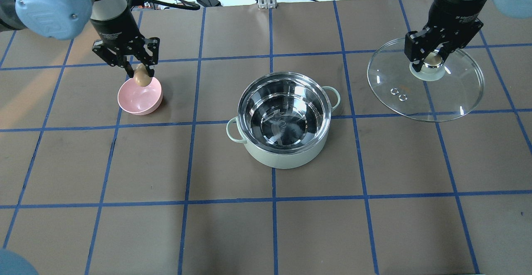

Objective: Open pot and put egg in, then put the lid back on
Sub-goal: 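Carry the egg over the open pot with the left gripper and lower it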

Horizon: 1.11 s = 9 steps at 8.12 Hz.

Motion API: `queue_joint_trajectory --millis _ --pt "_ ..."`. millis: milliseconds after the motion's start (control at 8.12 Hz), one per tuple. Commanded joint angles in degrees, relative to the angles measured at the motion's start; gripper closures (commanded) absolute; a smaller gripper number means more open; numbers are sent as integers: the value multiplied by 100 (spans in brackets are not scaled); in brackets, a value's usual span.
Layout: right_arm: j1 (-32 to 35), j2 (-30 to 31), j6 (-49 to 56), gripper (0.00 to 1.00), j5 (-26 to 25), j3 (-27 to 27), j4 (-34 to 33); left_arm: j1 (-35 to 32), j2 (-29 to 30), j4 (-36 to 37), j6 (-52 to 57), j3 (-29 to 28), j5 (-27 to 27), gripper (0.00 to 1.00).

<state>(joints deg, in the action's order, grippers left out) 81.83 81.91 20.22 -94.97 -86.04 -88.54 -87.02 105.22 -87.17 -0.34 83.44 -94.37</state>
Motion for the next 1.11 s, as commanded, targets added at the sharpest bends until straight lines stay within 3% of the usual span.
queue_joint_trajectory --millis 0,493,986 --pt "0 0 9 100 5 0 -5 -954 24 7 -553 -415 15 100" --pt "0 -9 53 100 -4 0 -6 -2167 383 305 -1316 -416 68 100" --pt "0 -18 132 100 -21 0 -14 -2723 1043 1035 -1828 -416 314 100"
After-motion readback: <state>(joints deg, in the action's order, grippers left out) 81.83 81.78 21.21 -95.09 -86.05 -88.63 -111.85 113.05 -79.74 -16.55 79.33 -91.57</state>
